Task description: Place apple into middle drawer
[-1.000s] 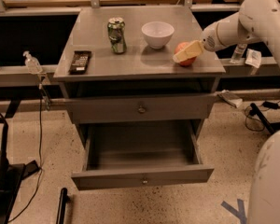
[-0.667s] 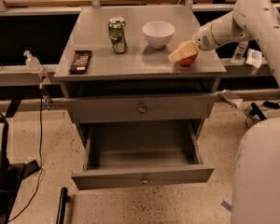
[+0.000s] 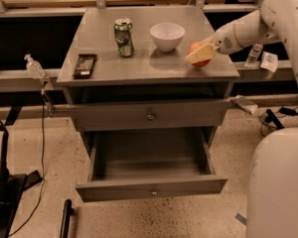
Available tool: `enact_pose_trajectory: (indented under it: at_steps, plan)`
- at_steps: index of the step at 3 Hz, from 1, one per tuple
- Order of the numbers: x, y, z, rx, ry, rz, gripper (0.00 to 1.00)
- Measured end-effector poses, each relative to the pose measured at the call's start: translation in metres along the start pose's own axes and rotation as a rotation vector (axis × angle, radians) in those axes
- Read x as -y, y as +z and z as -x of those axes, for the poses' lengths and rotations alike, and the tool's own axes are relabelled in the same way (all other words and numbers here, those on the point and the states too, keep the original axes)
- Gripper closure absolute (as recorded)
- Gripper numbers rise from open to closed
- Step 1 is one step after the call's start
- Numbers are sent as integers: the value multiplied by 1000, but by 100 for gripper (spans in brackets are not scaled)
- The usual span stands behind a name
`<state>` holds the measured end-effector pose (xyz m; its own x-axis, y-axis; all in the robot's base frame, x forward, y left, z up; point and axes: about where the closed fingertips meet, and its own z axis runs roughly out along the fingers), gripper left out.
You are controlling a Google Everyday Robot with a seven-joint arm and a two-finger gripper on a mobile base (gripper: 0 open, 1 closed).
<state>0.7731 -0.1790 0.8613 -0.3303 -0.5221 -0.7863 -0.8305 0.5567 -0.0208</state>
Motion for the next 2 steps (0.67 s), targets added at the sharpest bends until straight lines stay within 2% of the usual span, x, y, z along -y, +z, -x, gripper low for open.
enact_pose_trajectory:
  at_steps: [1,2]
  plan:
    - [-13,-37,6,80,-35,31,87]
    - [-53,-79,1,110,-86,50,100]
